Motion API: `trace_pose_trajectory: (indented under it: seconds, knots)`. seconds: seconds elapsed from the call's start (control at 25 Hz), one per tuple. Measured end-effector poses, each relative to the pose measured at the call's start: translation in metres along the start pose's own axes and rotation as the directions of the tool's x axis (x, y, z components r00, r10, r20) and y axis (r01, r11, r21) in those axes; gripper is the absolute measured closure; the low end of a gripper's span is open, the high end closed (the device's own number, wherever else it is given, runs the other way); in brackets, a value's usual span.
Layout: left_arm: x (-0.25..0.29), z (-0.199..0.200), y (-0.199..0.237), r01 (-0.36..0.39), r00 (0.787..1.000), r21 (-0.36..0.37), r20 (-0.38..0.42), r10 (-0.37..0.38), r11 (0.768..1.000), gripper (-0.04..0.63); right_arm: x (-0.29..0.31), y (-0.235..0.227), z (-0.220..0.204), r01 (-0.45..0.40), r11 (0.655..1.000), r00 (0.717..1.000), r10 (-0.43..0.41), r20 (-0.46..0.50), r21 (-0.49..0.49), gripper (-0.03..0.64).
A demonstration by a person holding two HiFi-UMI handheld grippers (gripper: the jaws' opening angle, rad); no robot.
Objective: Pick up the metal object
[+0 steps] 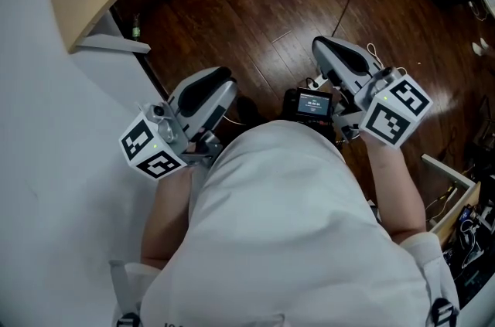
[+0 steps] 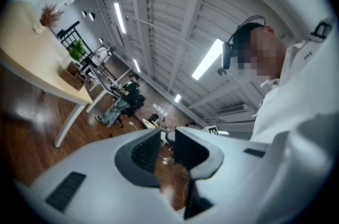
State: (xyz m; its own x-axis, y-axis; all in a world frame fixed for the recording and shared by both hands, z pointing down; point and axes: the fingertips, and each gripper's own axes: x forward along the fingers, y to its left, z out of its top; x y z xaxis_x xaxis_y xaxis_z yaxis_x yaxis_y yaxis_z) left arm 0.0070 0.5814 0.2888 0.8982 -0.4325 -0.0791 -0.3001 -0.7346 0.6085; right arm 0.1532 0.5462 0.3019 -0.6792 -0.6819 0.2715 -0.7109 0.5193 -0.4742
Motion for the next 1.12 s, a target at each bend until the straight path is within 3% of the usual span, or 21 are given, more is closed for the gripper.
trace_pose_trajectory:
  seconds: [0.44, 0.8, 1.12]
  knots:
    - [-0.015, 0.017, 0.0, -0.009, 1.0, 0.007, 0.0, 0.009, 1.0, 0.517, 0.013, 0.013, 0.006, 0.002, 1.0, 1.0, -0.002, 0.002, 0.001, 0.614]
    - [0.009, 0.017, 0.017, -0.041, 0.999, 0.022, -0.001, 0.041, 0.999, 0.517, 0.022, -0.028, 0.018, -0.012, 1.0, 1.0, 0.012, 0.018, 0.006, 0.614]
    - [0.06, 0.067, 0.103, -0.124, 0.992, 0.007, 0.005, 0.124, 0.992, 0.517, 0.108, -0.099, 0.069, -0.073, 0.997, 0.997, 0.073, -0.002, 0.021, 0.614]
